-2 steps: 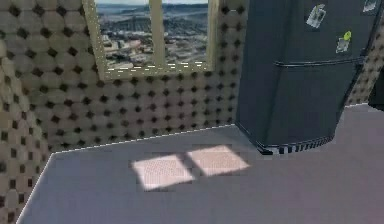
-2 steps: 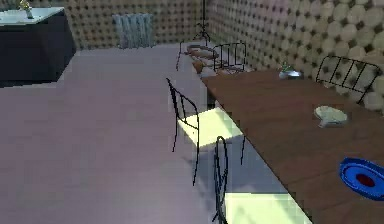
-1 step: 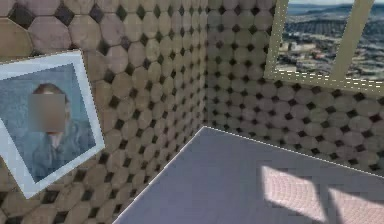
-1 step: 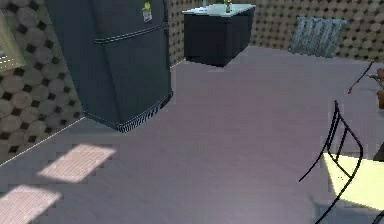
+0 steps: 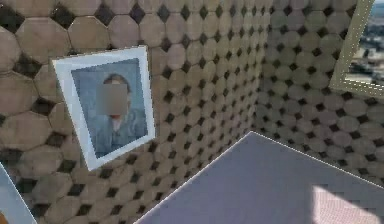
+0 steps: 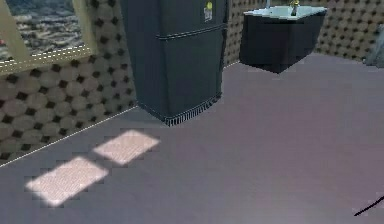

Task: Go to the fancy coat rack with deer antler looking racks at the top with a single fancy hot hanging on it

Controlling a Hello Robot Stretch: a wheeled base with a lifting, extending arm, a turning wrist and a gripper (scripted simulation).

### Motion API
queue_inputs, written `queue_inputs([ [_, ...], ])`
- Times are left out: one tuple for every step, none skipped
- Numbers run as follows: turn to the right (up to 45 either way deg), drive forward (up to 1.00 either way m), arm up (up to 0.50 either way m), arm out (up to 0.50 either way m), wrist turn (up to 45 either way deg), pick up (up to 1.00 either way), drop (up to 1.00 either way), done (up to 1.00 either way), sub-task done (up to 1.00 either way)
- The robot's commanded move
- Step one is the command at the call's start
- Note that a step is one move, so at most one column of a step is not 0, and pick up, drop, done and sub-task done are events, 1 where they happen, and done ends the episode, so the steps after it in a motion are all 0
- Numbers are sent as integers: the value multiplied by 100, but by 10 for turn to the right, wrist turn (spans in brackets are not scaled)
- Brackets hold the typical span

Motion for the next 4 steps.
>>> queue_inputs([
  [0,20,0,0,0,0,0,0,0],
  [450,0,0,0,0,0,0,0,0],
  [210,0,0,0,0,0,0,0,0],
  [30,0,0,0,0,0,0,0,0],
])
